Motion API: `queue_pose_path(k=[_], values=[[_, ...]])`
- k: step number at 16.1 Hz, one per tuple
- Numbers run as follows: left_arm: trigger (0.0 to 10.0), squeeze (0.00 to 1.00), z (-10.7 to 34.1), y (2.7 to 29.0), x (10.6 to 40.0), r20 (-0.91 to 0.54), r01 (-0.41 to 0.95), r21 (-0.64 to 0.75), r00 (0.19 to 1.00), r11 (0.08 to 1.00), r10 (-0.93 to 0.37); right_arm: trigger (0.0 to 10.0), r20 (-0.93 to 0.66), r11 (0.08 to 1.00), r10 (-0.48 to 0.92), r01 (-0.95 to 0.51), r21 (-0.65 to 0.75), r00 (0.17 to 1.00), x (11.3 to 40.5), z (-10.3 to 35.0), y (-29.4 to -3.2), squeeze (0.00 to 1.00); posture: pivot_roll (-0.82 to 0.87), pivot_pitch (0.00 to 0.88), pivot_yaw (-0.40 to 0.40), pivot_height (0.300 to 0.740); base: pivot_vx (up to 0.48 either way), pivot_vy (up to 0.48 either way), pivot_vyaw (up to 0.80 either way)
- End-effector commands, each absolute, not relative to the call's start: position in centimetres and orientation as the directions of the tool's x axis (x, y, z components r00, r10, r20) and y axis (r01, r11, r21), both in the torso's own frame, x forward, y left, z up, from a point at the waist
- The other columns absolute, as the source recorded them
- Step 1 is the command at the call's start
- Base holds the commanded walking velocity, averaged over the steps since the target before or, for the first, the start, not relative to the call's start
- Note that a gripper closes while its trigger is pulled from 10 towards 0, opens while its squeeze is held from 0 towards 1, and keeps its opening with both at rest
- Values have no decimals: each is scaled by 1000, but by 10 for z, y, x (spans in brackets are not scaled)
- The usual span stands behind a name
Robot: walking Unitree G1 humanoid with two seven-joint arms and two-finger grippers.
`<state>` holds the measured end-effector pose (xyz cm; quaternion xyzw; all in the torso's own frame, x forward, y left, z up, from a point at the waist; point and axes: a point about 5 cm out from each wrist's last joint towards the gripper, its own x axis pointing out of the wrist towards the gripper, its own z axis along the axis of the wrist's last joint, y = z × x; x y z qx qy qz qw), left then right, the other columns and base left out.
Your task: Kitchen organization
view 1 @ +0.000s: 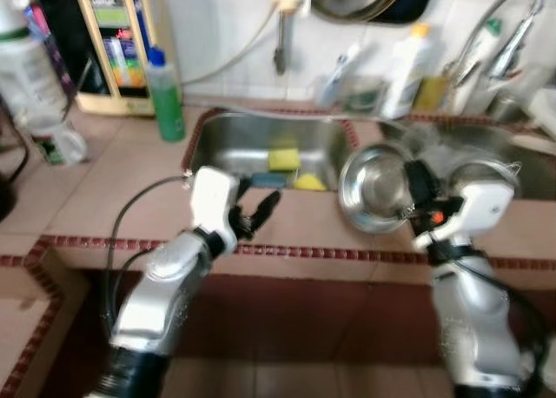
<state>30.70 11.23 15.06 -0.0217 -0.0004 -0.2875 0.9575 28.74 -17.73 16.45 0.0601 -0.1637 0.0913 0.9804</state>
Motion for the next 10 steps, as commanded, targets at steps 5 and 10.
queue_pose_path(k=[5, 10], values=[[10000, 0, 153, 108, 306, 20, 562, -44, 827, 826, -562, 10000, 346, 981, 146, -182, 73, 927, 287, 170, -183, 0, -124, 0, -42, 740, 0, 0, 0], [10000, 0, 152, 108, 305, 16, 566, -47, 825, 823, -566, 10000, 346, 980, 145, -182, 76, 927, 287, 170, -183, 0, -124, 0, -41, 740, 49, 0, 0]])
